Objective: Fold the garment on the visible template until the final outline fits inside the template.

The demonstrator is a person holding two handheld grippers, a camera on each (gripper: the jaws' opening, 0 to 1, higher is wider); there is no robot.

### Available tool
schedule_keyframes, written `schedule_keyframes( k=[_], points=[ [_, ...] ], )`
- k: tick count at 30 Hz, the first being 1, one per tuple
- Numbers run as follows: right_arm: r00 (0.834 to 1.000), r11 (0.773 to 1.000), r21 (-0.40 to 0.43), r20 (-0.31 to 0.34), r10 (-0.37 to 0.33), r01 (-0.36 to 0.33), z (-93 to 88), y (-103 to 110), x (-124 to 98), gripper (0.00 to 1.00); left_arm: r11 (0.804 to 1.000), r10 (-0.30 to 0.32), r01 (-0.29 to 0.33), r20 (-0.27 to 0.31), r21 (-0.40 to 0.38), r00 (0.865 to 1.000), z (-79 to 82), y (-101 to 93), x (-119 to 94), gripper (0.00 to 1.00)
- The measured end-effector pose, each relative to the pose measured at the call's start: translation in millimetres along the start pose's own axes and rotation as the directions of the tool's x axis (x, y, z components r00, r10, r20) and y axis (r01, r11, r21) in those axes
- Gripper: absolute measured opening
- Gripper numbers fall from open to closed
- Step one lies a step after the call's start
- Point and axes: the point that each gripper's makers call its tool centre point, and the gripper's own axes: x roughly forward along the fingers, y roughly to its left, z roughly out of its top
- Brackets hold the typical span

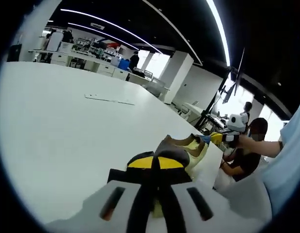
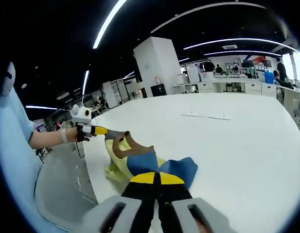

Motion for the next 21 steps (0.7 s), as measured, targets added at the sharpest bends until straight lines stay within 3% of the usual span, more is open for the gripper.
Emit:
schedule_keyframes(
  k=[4,9,13,16,21],
  points=[
    [0.999,0.999,-0.044,0.040,0.009,-0.007,23.8,9.7,-6.1,0.00,0.999,-0.020,0.017,0.091,0.029,0.996,23.1,-14.5,-9.9,0.00],
    [0.995,0.998,-0.068,0.095,0.020,-0.013,49.1,23.8,-15.4,0.00,1.000,-0.009,0.006,0.135,0.021,0.991,35.7,-20.9,-19.7,0.00],
    [0.994,0.996,-0.086,0.103,0.020,-0.011,55.6,28.9,-18.7,0.00,0.999,-0.012,0.008,0.115,0.037,0.993,37.1,-27.9,-20.0,0.00],
    [0.994,0.996,-0.091,0.104,0.019,-0.010,56.5,31.4,-20.4,0.00,0.994,0.004,-0.009,0.046,0.108,0.999,36.4,-32.7,-19.2,0.00],
    [0.992,0.994,-0.109,0.126,0.025,-0.011,68.1,39.9,-25.8,0.00,0.989,-0.018,0.013,0.034,0.146,0.999,57.0,-51.5,-24.4,0.00]
  ],
)
